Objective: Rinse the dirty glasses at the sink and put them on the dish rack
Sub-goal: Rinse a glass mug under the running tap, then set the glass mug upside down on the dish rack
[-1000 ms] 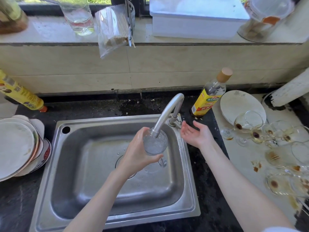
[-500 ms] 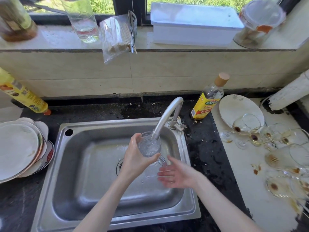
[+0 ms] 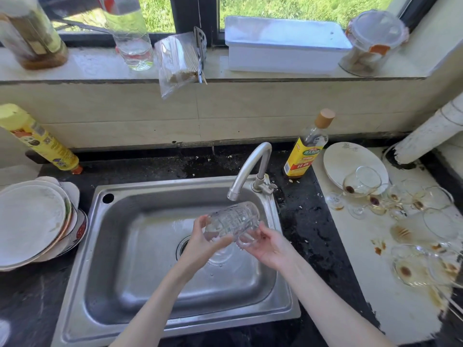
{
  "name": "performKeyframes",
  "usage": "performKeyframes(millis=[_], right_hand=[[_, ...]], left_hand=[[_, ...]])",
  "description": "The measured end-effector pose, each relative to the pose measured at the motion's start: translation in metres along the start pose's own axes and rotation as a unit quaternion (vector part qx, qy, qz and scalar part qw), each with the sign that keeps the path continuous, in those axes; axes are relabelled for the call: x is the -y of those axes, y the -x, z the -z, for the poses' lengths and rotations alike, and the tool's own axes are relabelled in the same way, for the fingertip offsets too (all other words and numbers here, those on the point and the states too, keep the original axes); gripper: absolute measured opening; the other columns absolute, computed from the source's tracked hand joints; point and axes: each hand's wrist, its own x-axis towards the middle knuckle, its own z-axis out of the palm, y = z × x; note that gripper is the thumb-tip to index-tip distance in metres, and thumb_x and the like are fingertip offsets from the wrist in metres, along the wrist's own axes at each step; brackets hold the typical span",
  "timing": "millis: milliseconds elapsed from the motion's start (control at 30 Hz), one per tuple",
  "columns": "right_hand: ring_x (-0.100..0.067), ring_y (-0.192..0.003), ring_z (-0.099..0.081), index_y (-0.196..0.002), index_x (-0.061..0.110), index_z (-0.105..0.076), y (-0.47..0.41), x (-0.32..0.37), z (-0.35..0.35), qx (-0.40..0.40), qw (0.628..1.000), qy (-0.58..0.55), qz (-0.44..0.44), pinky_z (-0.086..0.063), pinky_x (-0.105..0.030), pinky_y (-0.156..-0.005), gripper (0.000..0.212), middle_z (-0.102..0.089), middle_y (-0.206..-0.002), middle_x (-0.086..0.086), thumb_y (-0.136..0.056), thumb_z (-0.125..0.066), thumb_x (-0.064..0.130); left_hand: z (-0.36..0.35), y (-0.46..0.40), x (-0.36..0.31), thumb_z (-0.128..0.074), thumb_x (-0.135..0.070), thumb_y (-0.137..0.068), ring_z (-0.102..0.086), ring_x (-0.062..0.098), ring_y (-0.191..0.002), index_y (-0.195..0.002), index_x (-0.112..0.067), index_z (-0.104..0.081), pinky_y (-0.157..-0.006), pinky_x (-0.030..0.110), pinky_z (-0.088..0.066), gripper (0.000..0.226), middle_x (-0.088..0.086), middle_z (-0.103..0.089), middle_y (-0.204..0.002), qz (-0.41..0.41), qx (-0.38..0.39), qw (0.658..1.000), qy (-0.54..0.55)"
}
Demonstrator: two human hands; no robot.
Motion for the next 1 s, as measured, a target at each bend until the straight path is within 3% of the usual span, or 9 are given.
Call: performKeyframes(millis=[33,100,167,267,433,600,700,833,1000], right_hand=[[-0.038,-0.083,-0.066,-0.066,0.007,-0.044,0.002,0.002,0.002,0.006,1.000,0.027,0.009,-0.057,-0.045,-0.055,0.034,-0.070,-0.070,-0.018,-0.099,-0.043,0.017],[-0.033,-0.088,-0.061,-0.071,0.005,-0.049,0.006,0.007,0.005,0.012,0.996,0.074,0.041,-0.055,-0.047,-0.069,0.033,-0.069,-0.066,-0.012,-0.100,-0.041,0.018],[-0.030,-0.090,-0.060,-0.086,0.003,-0.059,0.009,0.010,0.006,0.022,0.990,0.124,0.071,-0.049,-0.047,-0.087,0.025,-0.069,-0.076,-0.011,-0.099,-0.043,0.017],[-0.025,-0.095,-0.060,-0.098,0.004,-0.061,0.010,0.011,0.010,0.031,0.975,0.196,0.102,-0.048,-0.044,-0.090,0.016,-0.067,-0.093,-0.009,-0.095,-0.048,0.013],[-0.023,-0.106,-0.057,-0.085,0.006,-0.063,0.019,0.003,0.004,0.074,0.946,0.287,0.132,-0.047,-0.040,-0.096,0.009,-0.064,-0.108,-0.009,-0.087,-0.057,0.014],[-0.021,-0.111,-0.054,-0.079,0.008,-0.061,0.034,-0.002,0.002,0.125,0.917,0.353,0.141,-0.042,-0.035,-0.103,0.013,-0.055,-0.129,-0.013,-0.087,-0.057,0.017],[-0.010,-0.101,-0.055,-0.092,0.013,-0.064,0.046,0.003,-0.002,0.107,0.860,0.474,0.155,-0.039,-0.036,-0.106,0.015,-0.055,-0.118,0.008,-0.095,-0.051,0.019],[-0.021,-0.106,-0.059,-0.081,0.014,-0.063,0.059,0.010,-0.008,0.004,0.762,0.628,0.159,-0.042,-0.034,-0.098,0.015,-0.062,-0.097,-0.003,-0.091,-0.053,0.021],[-0.015,-0.089,-0.055,-0.071,0.015,-0.047,0.080,0.010,-0.005,0.051,0.865,0.486,0.118,-0.042,-0.037,-0.086,0.034,-0.059,-0.080,-0.001,-0.099,-0.043,0.034]], left_hand=[[0.003,0.000,0.001,-0.083,-0.036,-0.060,-0.061,0.006,-0.093,-0.127,-0.019,-0.031,-0.089,0.034,-0.052,0.086,-0.010,-0.050,-0.108,0.025,0.013,1.000,0.013],[0.007,-0.002,0.005,-0.082,-0.036,-0.063,-0.063,0.014,-0.096,-0.128,-0.020,-0.033,-0.088,0.039,-0.054,0.083,-0.005,-0.048,-0.117,0.052,0.039,0.998,0.008],[0.010,-0.003,0.007,-0.078,-0.025,-0.074,-0.062,0.010,-0.096,-0.123,-0.023,-0.035,-0.085,0.035,-0.054,0.066,-0.005,-0.050,-0.118,0.063,0.075,0.995,-0.037],[0.012,-0.005,0.012,-0.077,-0.033,-0.073,-0.058,0.008,-0.102,-0.128,-0.022,-0.034,-0.079,0.024,-0.049,0.071,-0.002,-0.054,-0.120,0.071,0.112,0.982,-0.138],[0.005,0.001,0.009,-0.075,-0.024,-0.077,-0.049,-0.004,-0.089,-0.126,-0.019,-0.031,-0.064,0.000,-0.037,0.066,-0.007,-0.049,-0.112,0.026,0.101,0.973,-0.205],[0.006,0.003,0.007,-0.081,-0.028,-0.069,-0.048,-0.004,-0.090,-0.125,-0.018,-0.038,-0.067,0.001,-0.036,0.071,-0.015,-0.049,-0.105,-0.035,0.053,0.971,-0.229],[0.003,0.009,0.007,-0.082,-0.030,-0.067,-0.049,-0.009,-0.086,-0.118,-0.022,-0.042,-0.068,0.005,-0.038,0.066,-0.019,-0.049,-0.099,-0.065,0.025,0.966,-0.249],[-0.003,0.015,0.013,-0.083,-0.031,-0.063,-0.051,0.005,-0.101,-0.124,-0.022,-0.042,-0.084,0.020,-0.041,0.074,-0.011,-0.053,-0.112,-0.111,-0.008,0.961,-0.251],[-0.013,0.020,0.005,-0.083,-0.030,-0.064,-0.050,0.009,-0.110,-0.129,-0.021,-0.040,-0.093,0.029,-0.043,0.079,-0.010,-0.051,-0.118,-0.144,-0.008,0.959,-0.244]])
